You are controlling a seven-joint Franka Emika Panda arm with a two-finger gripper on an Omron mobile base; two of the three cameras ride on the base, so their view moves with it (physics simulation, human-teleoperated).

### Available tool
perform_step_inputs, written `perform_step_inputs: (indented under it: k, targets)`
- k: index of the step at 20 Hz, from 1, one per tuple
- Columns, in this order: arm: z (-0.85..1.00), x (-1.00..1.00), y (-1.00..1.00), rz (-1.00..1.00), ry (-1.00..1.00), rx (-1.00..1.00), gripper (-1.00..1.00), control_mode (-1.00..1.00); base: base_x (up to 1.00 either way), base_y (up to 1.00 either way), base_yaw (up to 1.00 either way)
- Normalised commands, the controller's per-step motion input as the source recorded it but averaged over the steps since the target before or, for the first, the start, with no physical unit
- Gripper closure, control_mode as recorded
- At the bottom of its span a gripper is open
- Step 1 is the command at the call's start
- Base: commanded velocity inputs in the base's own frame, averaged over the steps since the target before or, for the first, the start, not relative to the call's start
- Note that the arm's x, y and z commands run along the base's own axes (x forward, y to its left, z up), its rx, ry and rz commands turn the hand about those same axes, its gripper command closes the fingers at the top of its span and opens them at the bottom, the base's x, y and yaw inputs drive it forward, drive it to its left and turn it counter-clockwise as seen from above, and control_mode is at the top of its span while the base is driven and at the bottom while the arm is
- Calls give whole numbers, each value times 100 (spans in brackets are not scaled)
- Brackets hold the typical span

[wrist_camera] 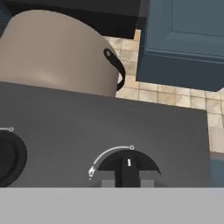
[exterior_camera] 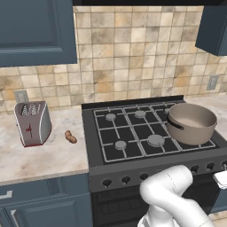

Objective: Turn on the burner for the pot on the stove. Wait thirty seconds for the pot to heat up. Then add the potato to the pot.

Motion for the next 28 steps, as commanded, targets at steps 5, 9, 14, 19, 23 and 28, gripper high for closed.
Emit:
perform_step_inputs:
  k: [5, 9, 14, 19, 23, 28]
  targets:
    - [0, 45, 18, 34, -31, -39, 100, -100, 0, 0, 0]
    - [0, 47, 0, 46, -14, -33, 100, -100, 0, 0, 0]
    - [-10, 35, 11, 55, -16, -36, 100, -100, 0, 0, 0]
    - [-3, 19, 14, 49, -24, -39, 100, -100, 0, 0, 0]
    - [33, -45, -4, 1, -4, -8, 100, -100, 0, 0, 0]
    - [95, -93, -38, -11, 0, 0, 100, -100, 0, 0, 0]
